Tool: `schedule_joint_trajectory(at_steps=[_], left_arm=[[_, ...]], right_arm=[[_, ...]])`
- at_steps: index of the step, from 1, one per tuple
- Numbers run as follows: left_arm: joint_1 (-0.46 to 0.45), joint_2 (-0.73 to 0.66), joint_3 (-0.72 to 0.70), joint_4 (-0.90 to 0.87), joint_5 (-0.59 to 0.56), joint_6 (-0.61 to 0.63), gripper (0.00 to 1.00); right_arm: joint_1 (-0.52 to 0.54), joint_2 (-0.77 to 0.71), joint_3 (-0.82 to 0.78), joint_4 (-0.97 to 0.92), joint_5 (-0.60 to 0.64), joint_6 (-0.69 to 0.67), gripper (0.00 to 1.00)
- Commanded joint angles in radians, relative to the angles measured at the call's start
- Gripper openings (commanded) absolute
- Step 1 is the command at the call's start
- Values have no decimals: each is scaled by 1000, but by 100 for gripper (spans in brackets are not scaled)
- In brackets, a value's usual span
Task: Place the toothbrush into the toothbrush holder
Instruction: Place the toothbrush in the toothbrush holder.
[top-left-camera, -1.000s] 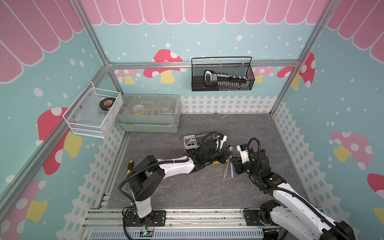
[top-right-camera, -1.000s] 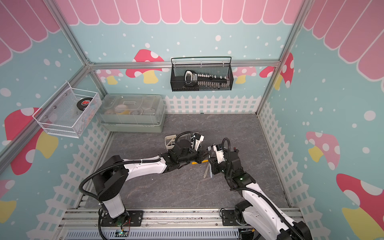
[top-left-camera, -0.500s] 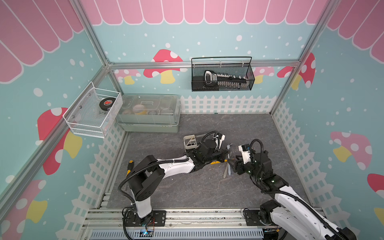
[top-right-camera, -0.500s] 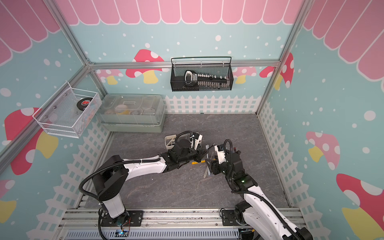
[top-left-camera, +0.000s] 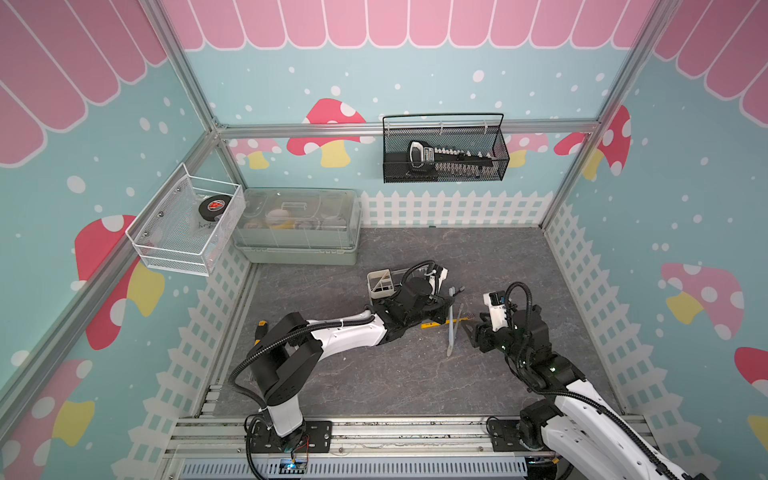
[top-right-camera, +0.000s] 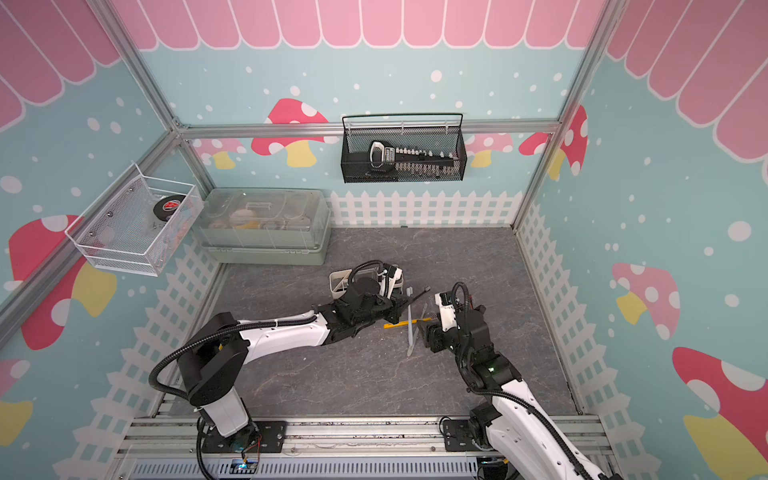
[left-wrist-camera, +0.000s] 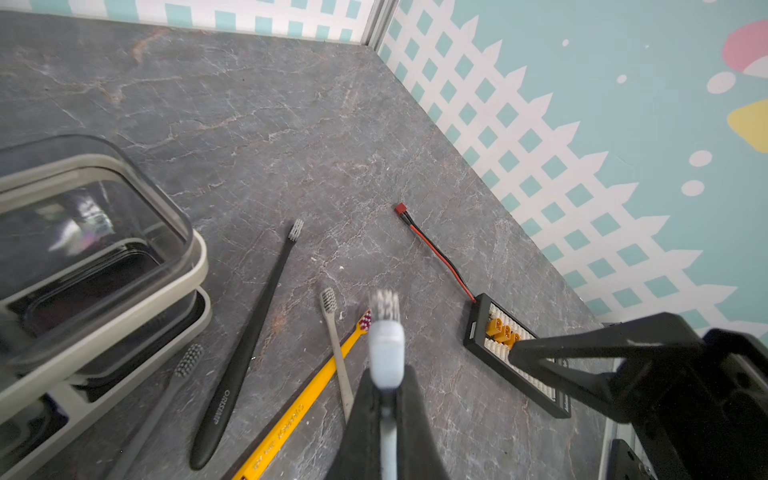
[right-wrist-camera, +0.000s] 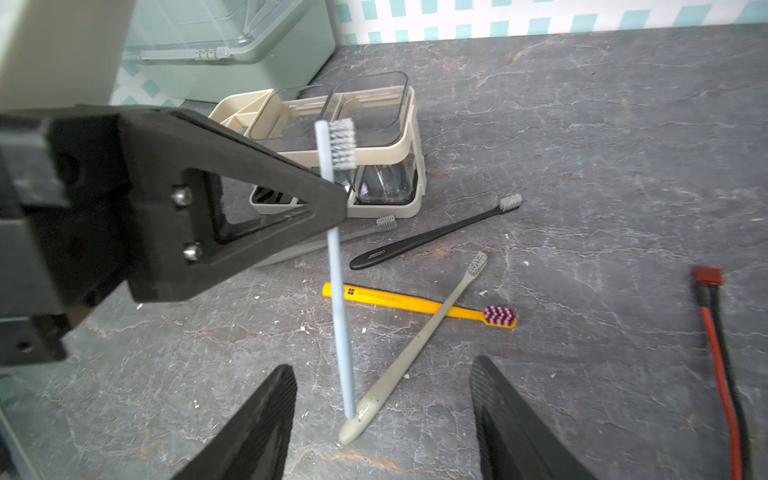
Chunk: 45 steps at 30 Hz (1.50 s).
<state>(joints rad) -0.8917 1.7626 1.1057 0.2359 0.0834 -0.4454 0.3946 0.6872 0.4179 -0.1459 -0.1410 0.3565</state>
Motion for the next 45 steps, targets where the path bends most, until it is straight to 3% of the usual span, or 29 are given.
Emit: schedule_joint_trajectory(at_steps=[1, 11, 16, 25, 31, 45], left_arm=[[-1, -55, 20, -56, -67, 70, 0], [1, -231, 14, -156, -396, 348, 0], [23, -301, -8, -103, -567, 480, 0], [145, -362, -45, 1, -635, 575, 0], [222, -344, -41, 10, -634, 561, 0], [248, -300, -55, 14, -615, 508, 0]], right_arm=[[6, -33, -23, -24, 72, 5, 67], [6, -20, -16, -9, 118, -4, 68], [6, 13, -9, 25, 108, -13, 69], [6, 37, 0, 40, 112, -48, 71], [6, 58, 1, 59, 110, -56, 72], [5, 86, -8, 72, 112, -59, 73]])
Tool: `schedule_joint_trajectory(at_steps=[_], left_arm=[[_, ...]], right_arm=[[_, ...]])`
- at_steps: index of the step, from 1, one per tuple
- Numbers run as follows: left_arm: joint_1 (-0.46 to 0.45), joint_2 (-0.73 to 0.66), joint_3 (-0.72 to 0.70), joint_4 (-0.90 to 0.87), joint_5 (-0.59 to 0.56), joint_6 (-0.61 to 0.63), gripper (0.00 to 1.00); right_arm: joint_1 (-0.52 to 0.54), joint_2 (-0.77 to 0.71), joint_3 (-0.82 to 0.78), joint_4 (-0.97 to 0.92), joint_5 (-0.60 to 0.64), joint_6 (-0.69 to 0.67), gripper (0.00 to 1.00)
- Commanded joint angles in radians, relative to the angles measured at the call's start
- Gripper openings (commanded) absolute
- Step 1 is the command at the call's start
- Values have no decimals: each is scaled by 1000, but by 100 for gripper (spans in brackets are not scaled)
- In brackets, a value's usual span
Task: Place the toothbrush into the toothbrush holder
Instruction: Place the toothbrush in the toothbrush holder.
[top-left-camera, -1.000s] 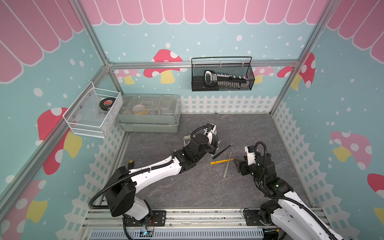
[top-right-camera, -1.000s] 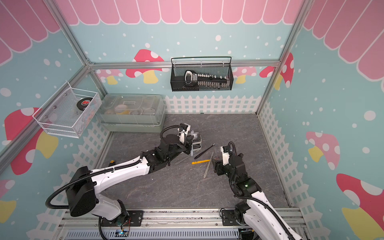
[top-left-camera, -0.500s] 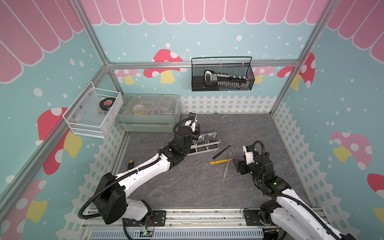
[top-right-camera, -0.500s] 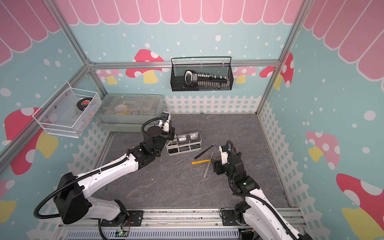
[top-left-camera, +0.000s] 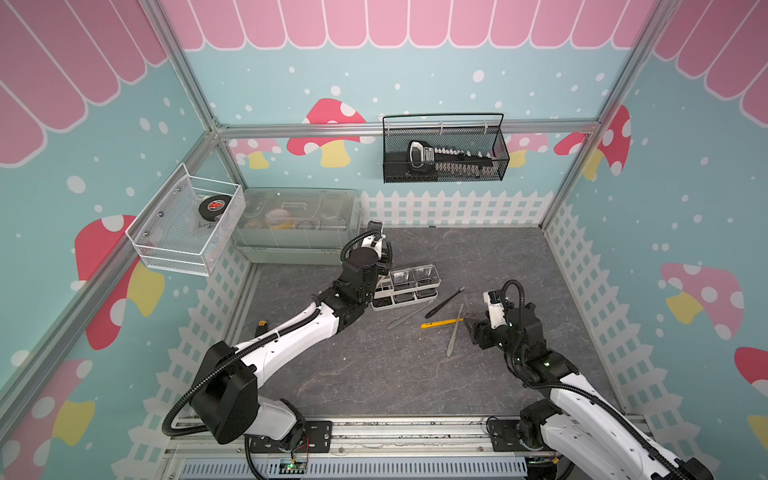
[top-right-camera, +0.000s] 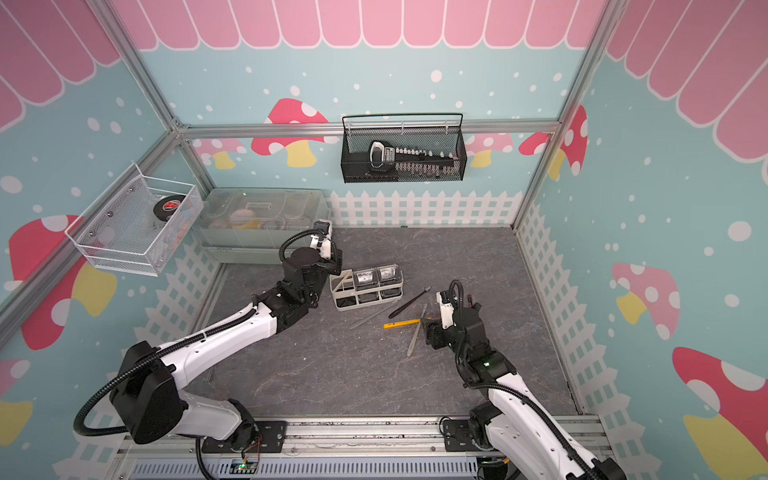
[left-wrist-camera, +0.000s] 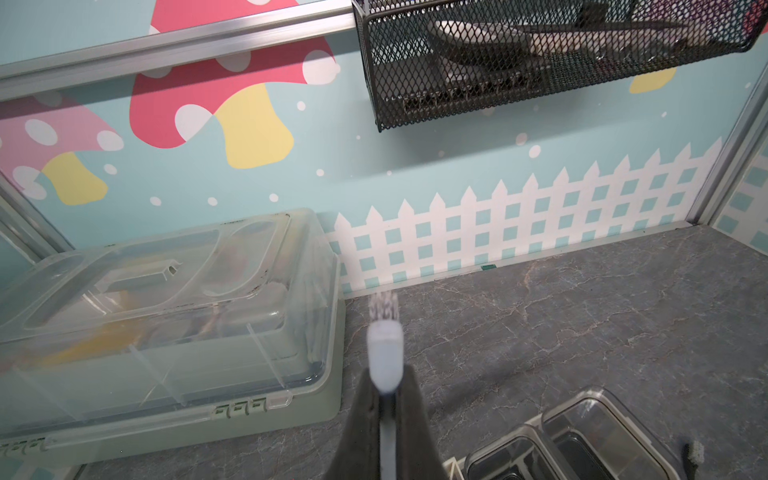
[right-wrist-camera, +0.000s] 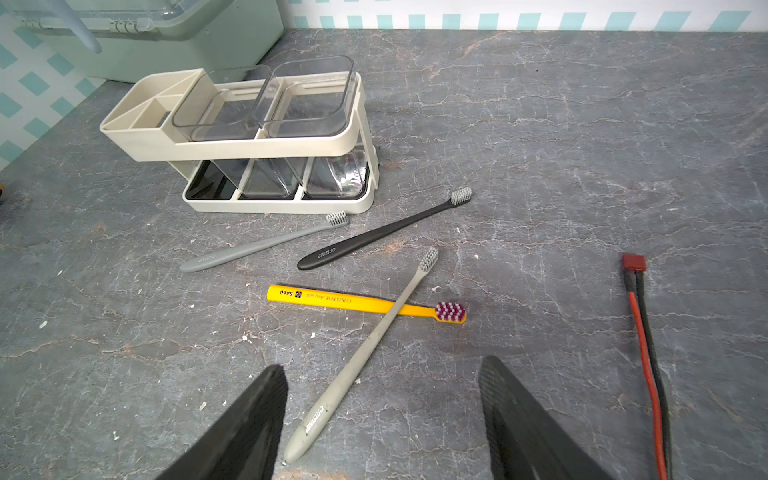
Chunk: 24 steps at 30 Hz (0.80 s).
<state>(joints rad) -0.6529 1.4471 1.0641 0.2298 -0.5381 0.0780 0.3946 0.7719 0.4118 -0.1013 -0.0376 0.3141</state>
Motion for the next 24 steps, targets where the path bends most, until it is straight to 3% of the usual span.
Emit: schedule_joint_trajectory(at_steps=[1, 24], left_arm=[[10, 20, -13, 18, 9, -19, 0], [42, 120, -40, 66, 40, -77, 0]], right_arm=[[4, 0, -5, 30, 9, -17, 73], [4, -37, -33, 8, 30, -10, 75]])
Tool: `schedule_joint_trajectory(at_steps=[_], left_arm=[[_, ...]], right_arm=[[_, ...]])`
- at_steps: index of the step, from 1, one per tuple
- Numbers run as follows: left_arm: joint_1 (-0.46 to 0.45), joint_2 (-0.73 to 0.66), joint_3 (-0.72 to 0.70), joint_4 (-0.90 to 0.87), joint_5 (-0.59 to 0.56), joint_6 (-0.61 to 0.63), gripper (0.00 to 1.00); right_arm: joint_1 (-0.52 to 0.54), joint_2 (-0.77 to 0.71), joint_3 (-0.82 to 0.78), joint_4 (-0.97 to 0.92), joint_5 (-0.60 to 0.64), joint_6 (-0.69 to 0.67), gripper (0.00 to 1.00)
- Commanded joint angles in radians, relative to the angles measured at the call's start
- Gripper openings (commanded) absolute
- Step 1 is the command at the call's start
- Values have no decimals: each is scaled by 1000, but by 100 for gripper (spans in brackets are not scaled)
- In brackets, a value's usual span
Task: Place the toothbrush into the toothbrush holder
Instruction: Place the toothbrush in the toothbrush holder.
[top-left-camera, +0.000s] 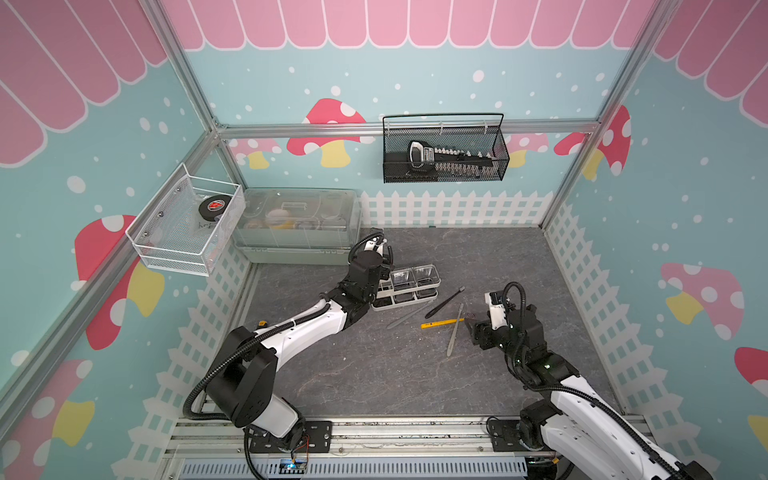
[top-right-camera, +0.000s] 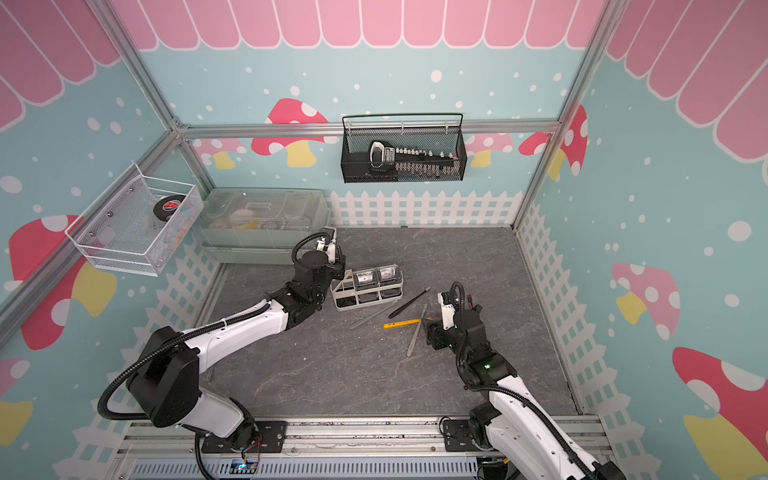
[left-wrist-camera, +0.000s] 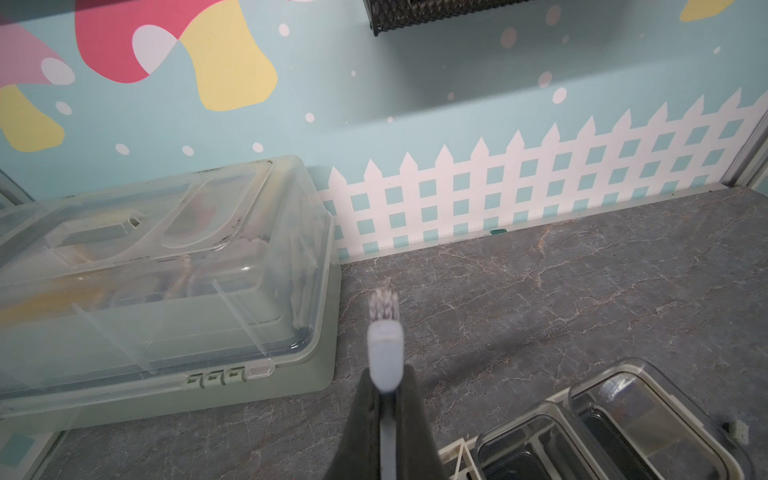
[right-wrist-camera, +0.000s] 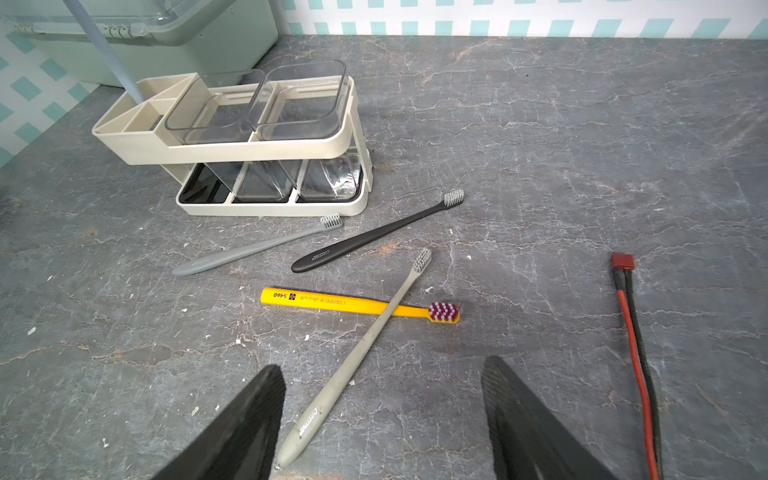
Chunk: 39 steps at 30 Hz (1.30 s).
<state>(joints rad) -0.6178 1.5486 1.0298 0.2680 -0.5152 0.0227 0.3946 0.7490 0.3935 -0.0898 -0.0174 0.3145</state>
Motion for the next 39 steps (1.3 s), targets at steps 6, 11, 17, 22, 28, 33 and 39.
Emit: schedule_joint_trajectory(at_steps=[6, 11, 17, 22, 28, 33, 39], left_arm=[[6, 52, -47, 113, 7, -38, 0], [-1, 83, -79, 172, 12, -27, 0], [-10, 108, -111, 243, 6, -6, 0], [-10, 129, -118, 271, 0, -5, 0], [-10, 155, -115, 285, -2, -5, 0], [-10, 177, -119, 313, 0, 2, 0], [-11, 196, -125, 328, -9, 2, 0]], right_arm=[[4, -15, -18, -4, 13, -11, 75], [4, -12, -18, -3, 14, -11, 76], [4, -11, -21, -2, 17, -14, 76], [4, -10, -21, -2, 17, -17, 76], [4, -6, -22, -2, 20, -18, 76], [4, -6, -21, -2, 19, -20, 76], [4, 0, -16, -1, 22, -21, 77]])
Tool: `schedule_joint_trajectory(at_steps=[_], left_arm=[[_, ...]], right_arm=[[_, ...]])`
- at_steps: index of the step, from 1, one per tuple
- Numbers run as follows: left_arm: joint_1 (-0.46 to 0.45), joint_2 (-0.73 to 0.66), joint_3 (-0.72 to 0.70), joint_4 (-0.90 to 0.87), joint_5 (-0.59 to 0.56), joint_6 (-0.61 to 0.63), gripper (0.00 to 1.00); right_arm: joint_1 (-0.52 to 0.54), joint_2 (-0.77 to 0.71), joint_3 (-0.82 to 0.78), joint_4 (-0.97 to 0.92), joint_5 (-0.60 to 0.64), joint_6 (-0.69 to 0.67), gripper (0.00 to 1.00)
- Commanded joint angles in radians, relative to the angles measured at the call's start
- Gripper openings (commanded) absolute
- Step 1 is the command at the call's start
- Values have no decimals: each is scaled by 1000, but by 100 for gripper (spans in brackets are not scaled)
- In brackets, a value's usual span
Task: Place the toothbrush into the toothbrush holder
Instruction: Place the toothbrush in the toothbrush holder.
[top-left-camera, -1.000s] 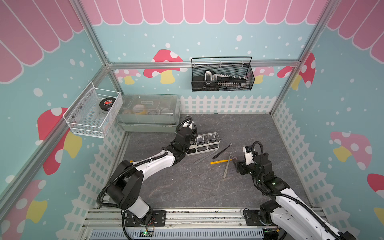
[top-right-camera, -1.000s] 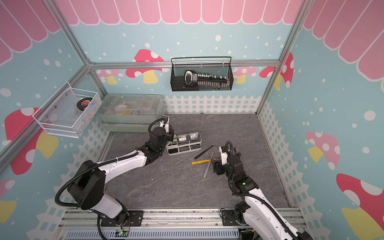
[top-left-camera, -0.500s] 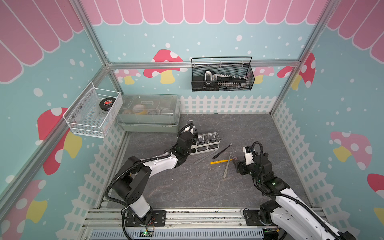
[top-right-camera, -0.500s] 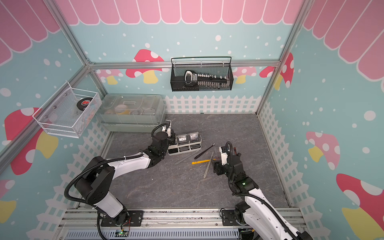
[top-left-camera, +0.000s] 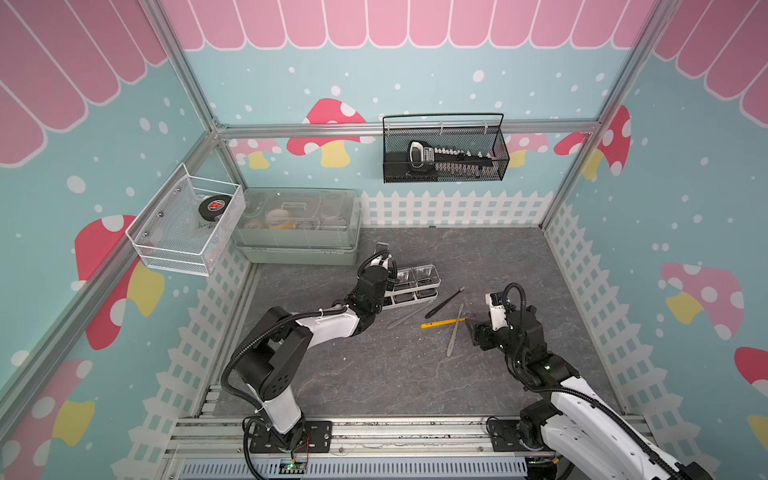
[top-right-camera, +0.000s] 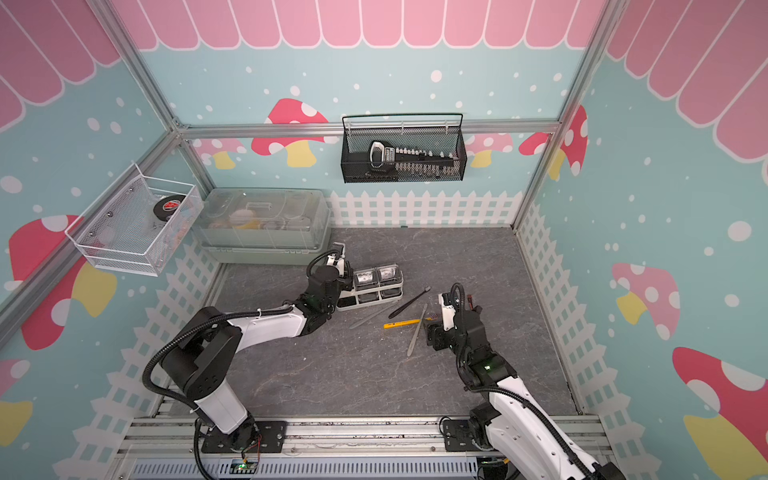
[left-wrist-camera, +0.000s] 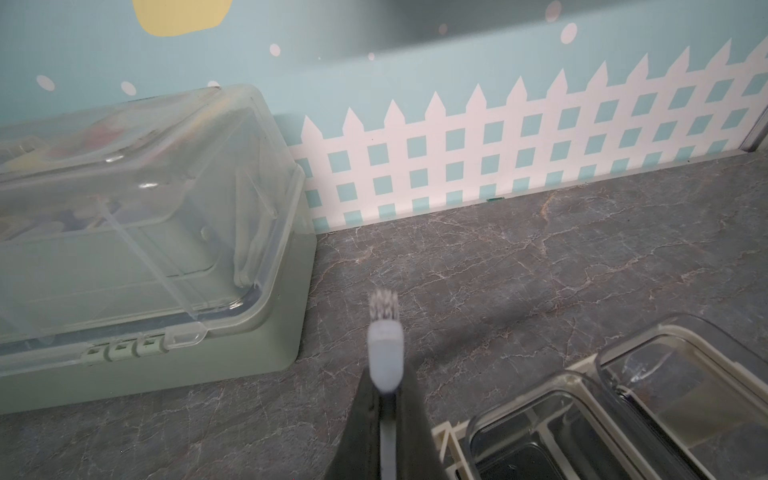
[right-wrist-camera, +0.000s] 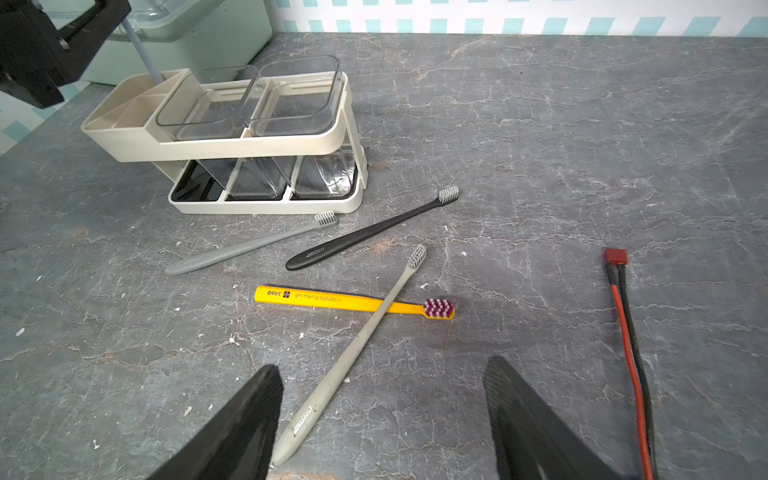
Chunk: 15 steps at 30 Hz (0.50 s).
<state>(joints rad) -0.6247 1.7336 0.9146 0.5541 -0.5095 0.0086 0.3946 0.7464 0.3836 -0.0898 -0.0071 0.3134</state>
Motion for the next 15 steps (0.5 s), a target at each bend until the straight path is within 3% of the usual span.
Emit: schedule_joint_trajectory(at_steps=[1, 15], left_arm=[[-3, 13, -9, 45, -18, 16, 0], [0, 57, -1, 41, -49, -4, 0]], right_arm=[[4, 4, -6, -1, 12, -20, 77], [4, 8, -2, -1, 12, -22, 77]])
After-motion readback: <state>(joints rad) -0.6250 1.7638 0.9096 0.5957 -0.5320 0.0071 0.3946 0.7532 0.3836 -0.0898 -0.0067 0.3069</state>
